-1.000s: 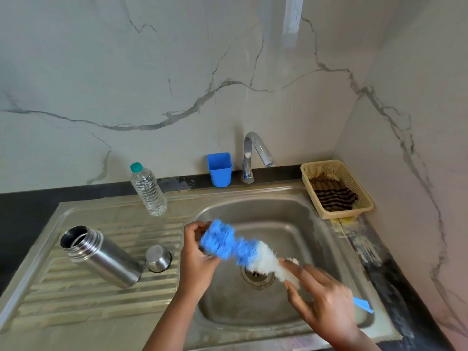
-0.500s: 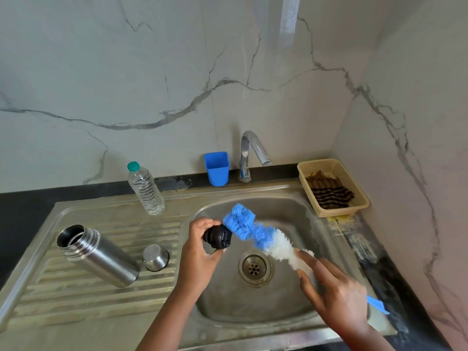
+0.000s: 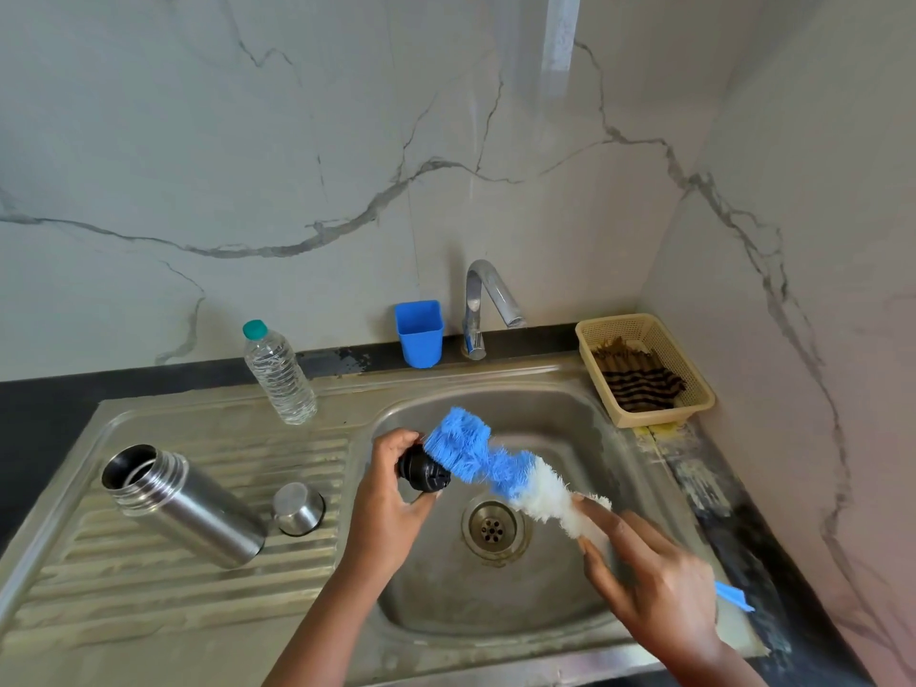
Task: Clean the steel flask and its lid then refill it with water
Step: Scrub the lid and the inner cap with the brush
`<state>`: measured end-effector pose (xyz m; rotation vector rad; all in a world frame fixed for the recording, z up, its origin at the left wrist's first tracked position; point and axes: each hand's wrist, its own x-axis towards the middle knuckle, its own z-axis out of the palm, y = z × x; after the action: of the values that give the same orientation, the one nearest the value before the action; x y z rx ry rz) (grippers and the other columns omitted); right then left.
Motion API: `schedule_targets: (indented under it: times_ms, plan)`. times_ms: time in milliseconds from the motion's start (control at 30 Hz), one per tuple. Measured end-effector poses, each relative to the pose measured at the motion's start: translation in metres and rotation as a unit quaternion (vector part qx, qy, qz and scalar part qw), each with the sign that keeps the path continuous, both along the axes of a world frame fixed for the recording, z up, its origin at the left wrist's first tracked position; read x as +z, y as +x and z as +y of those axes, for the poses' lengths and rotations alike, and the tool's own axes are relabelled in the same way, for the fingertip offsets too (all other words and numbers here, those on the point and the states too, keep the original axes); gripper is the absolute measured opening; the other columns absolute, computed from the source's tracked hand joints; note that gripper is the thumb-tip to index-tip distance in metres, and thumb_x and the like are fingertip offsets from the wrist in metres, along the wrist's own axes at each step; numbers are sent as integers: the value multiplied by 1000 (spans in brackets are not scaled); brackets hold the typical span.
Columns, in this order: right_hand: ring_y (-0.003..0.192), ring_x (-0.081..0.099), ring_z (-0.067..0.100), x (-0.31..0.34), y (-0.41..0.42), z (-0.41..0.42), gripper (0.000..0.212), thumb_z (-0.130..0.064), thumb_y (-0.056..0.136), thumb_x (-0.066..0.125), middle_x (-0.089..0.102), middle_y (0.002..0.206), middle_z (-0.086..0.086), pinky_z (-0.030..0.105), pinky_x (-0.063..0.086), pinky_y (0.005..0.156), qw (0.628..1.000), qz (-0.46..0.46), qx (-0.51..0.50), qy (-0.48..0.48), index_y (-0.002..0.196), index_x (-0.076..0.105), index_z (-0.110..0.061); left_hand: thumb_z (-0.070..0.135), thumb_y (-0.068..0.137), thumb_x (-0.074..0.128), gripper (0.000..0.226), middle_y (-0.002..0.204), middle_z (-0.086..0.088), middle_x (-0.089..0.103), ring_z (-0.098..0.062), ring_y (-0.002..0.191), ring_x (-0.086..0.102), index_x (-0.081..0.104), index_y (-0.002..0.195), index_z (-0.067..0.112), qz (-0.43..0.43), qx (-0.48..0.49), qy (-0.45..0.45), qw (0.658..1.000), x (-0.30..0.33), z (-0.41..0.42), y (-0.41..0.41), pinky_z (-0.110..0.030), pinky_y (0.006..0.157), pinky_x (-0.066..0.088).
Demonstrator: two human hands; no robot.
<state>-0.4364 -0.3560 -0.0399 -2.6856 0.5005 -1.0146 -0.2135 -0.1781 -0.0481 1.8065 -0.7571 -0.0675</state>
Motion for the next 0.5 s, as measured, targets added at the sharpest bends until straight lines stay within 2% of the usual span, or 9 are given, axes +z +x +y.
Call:
schedule_targets:
  times_ms: [133,200,300,400,500]
  plan:
    - [67,57,7,1,-1,-4,32,-42,92,53,59,78,-14,17,40,55,998,35,60,-13,118,71,-34,-2,69,86,79,116,20,61,-6,111,62,46,118,45,23,-18,-12,999,1,0,-3,-19,95,49]
    - [67,59,7,2,3,-2,32,-43,89,54,63,80,-15,19,41,51,999,35,23,22,115,71,-35,-4,70,85,85,117,21,60,-5,113,60,44,119,51,17,-20,-7,1000,2,-1,-4,-23,97,49]
    - [61,62,9,2,4,1,32,-45,87,53,65,81,-15,19,39,46,995,30,-40,82,115,66,-39,-7,71,83,85,120,13,59,-16,118,59,44,119,51,0,-17,-8,1000,-2,-2,-2,-38,98,51]
    - [62,55,2,1,-2,3,36,-43,87,55,60,77,-18,14,35,48,997,31,2,77,122,62,-40,-6,72,81,89,119,14,58,-15,114,61,42,119,58,12,-13,-6,1000,0,-1,-2,-40,96,53]
    - [61,51,0,5,-6,1,38,-43,87,55,55,75,-20,17,39,47,992,33,-2,118,124,60,-42,-6,72,82,81,120,9,57,-19,114,60,48,121,48,28,-27,-19,999,-2,-1,-4,-43,94,53]
